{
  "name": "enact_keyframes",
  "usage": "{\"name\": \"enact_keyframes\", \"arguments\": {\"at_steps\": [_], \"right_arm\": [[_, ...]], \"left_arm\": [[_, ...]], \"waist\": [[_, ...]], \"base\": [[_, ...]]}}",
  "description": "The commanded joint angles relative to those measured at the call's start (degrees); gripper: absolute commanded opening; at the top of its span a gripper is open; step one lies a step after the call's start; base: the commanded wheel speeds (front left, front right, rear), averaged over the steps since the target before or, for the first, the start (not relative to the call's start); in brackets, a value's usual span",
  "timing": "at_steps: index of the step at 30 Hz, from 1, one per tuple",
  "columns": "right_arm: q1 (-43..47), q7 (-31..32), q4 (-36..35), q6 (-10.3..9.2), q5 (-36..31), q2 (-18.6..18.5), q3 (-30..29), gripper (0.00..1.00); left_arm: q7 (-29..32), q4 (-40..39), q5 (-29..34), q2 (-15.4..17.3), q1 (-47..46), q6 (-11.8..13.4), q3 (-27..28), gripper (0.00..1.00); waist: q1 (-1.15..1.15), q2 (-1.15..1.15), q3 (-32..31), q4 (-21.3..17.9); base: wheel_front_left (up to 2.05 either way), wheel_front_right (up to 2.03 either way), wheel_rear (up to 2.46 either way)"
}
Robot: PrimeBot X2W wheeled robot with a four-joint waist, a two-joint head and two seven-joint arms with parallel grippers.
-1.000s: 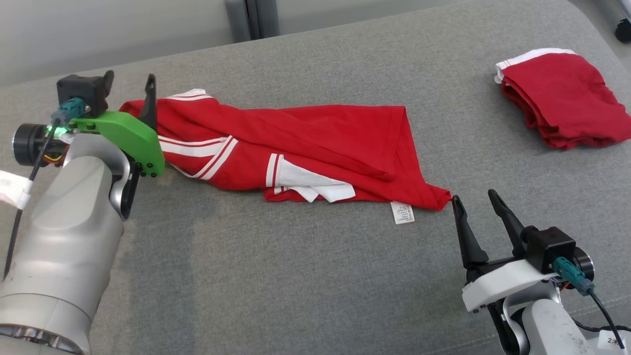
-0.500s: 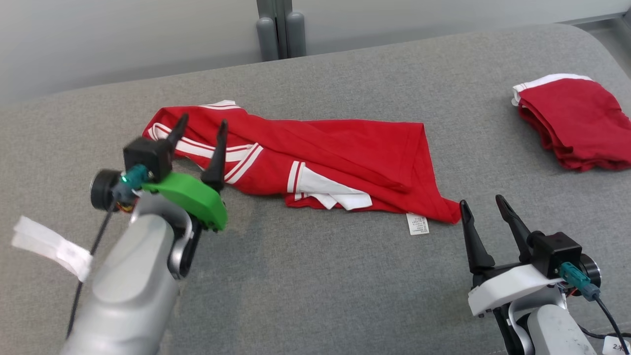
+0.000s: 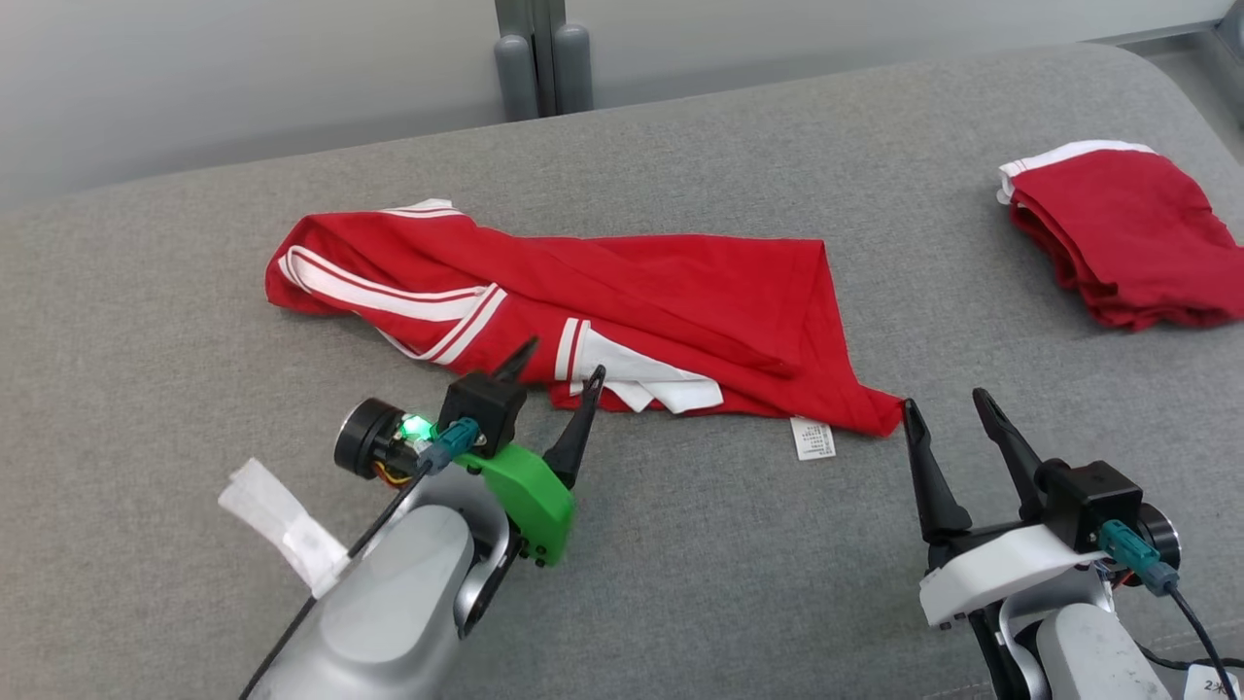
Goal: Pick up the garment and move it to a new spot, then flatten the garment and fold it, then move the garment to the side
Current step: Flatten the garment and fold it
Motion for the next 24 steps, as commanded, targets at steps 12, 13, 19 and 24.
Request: {"name": "enact_keyframes", "arguments": {"at_steps": [12,13,19,24], "right_arm": [[-1.81,-0.11,-0.24,-0.09,0.98,-0.18,0.40,1.00],[-1.80,-0.11,-0.27,-0.09,1.04,-0.19,0.41,1.00],[-2.01,-0.11,-0.37,-0.09,1.11,-0.19,0.28,1.00],[-2.22,-0.11,-0.19,-0.09,1.21,-0.19,0.03,1.00]], "left_arm": [[6.03,10.75,4.24,0.25,-12.46,-1.44,-5.79,1.00],[6.70,11.49,4.13,0.24,-12.97,-1.52,-6.20,1.00],[9.90,15.18,2.83,0.60,-14.64,-1.92,-8.79,1.00],[10.51,16.35,0.84,0.58,-14.50,-2.02,-11.00,0.47]], "waist": [[0.00,0.00,4.01,-3.97],[0.00,0.00,4.13,-4.03],[0.00,0.00,4.66,-4.00],[0.00,0.00,4.83,-3.55]], "base": [[0.00,0.00,0.00],[0.00,0.00,0.00],[0.00,0.00,0.00],[0.00,0.00,0.00]]}}
